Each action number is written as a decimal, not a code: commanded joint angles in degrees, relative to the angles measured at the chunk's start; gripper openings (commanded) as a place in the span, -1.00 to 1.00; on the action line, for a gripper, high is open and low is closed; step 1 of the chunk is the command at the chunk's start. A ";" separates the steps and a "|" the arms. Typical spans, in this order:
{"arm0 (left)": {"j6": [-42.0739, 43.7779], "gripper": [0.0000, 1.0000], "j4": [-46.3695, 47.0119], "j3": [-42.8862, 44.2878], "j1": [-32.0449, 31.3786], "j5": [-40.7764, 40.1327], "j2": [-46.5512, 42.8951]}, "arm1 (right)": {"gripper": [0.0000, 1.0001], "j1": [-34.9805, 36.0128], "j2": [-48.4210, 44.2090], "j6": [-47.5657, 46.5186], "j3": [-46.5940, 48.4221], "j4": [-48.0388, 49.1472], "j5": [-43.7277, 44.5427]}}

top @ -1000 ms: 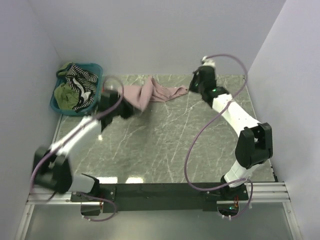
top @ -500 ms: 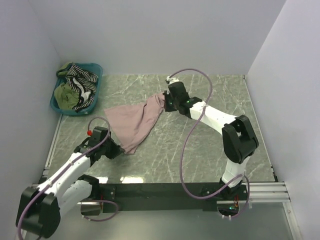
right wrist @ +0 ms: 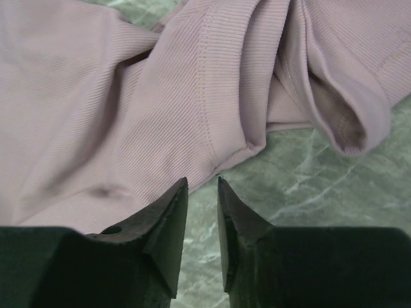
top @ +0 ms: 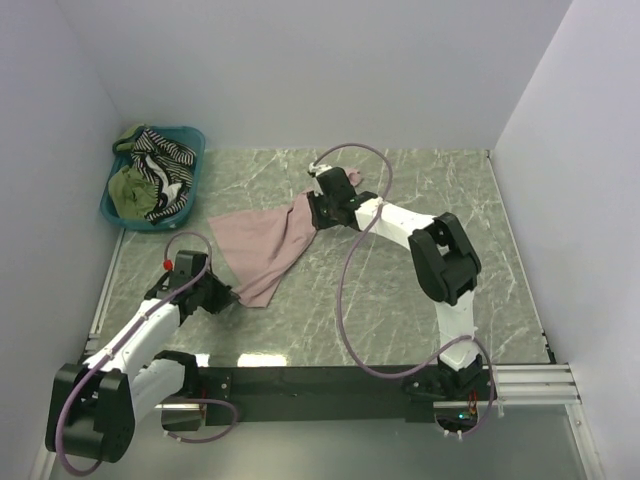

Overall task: Fold and stack the tank tops
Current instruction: Flatten the tank top out

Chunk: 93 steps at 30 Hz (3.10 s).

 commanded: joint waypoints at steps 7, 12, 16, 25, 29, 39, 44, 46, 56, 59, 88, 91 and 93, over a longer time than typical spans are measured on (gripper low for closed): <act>3.82 -0.99 2.04 2.42 2.37 1.78 0.42 | -0.09 0.08 5.30 -4.83 9.22 -2.25 5.71; 4.09 -0.99 2.31 2.42 2.99 2.39 0.68 | -0.06 -0.18 8.20 -6.06 12.74 -3.57 6.33; 4.62 -0.99 2.31 2.68 3.43 2.66 0.68 | -0.05 -0.44 10.31 -6.07 14.41 -4.27 5.01; 4.79 -0.99 2.13 2.95 3.69 3.10 0.42 | -0.10 -0.71 8.82 -4.75 10.03 -2.52 0.62; 5.23 -0.99 2.30 3.12 3.87 3.36 0.42 | -0.20 -0.97 7.77 -3.87 8.01 -1.64 -0.44; 8.39 -0.99 6.96 3.74 3.96 8.19 4.19 | -1.00 -2.46 -1.53 -0.62 5.36 -7.60 4.47; 10.51 -0.99 10.56 4.53 3.96 10.39 8.32 | -1.00 -2.64 -5.59 1.31 8.52 -16.22 7.20; 11.12 -0.99 11.62 4.97 3.96 10.74 9.38 | -1.00 -2.55 -5.16 1.67 10.62 -17.80 7.38; 12.88 -0.45 13.47 7.43 3.96 11.53 10.44 | -1.00 -2.82 7.32 2.90 24.87 -22.46 8.08; 12.88 -0.32 11.98 7.69 3.96 11.71 9.04 | -1.00 -2.90 8.12 3.34 25.93 -22.55 8.00; 4.79 -0.27 14.70 2.77 0.27 7.32 10.26 | -1.00 -4.40 7.24 3.95 23.64 -20.71 6.59; 4.79 -0.28 14.96 2.86 0.27 6.97 11.13 | -1.00 -4.57 7.07 4.04 23.47 -20.53 6.59; 5.06 -0.28 15.14 2.95 0.27 6.88 11.75 | -1.00 -4.66 7.07 4.04 23.29 -20.53 6.50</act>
